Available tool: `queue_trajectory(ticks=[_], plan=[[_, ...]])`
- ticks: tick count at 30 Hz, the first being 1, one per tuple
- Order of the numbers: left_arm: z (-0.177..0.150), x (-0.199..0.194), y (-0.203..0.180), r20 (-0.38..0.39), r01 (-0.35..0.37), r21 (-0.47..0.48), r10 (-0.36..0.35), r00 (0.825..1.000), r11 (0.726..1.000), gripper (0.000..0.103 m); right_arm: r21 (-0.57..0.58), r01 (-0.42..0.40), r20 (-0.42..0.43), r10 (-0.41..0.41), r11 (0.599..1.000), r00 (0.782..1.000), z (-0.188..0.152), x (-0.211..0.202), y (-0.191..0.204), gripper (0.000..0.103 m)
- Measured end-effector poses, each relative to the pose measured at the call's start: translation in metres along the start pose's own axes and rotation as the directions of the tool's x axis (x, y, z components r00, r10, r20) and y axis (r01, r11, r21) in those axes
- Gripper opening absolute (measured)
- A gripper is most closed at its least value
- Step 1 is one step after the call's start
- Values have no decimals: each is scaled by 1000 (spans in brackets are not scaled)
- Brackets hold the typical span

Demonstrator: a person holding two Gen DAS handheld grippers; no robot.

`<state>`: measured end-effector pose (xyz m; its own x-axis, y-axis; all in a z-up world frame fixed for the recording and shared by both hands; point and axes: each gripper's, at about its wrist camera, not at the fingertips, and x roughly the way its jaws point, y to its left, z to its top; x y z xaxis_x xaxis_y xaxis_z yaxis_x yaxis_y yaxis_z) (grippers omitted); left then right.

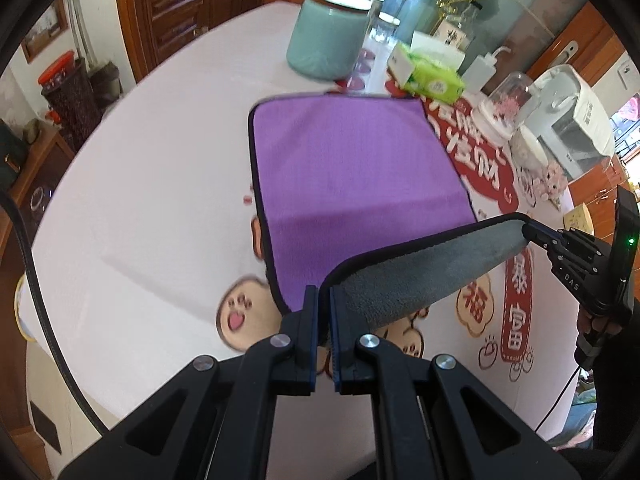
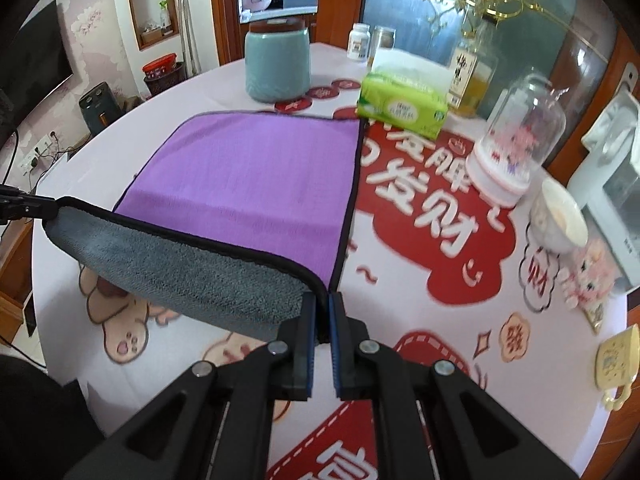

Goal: Fold towel

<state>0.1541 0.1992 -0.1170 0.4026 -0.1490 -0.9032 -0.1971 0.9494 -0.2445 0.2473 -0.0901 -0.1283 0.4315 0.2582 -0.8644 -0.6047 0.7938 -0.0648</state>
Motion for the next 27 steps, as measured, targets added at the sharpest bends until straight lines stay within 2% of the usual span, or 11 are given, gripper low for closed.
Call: queue_trajectory(ticks=[13,22,27], plan=[[80,-10,-1,141,-46,63,37,989,997,3,-26,64,109,-60,998,992,74,3,-11,6],[137,8,3,182,-74,75,60,981,994,3,-23,71,140,-67,997,988,118,32,-17,6],[160,29,14,177,-97,67,84,981,993,3,-7,67,146,-65,998,987,136,54,-23,6]])
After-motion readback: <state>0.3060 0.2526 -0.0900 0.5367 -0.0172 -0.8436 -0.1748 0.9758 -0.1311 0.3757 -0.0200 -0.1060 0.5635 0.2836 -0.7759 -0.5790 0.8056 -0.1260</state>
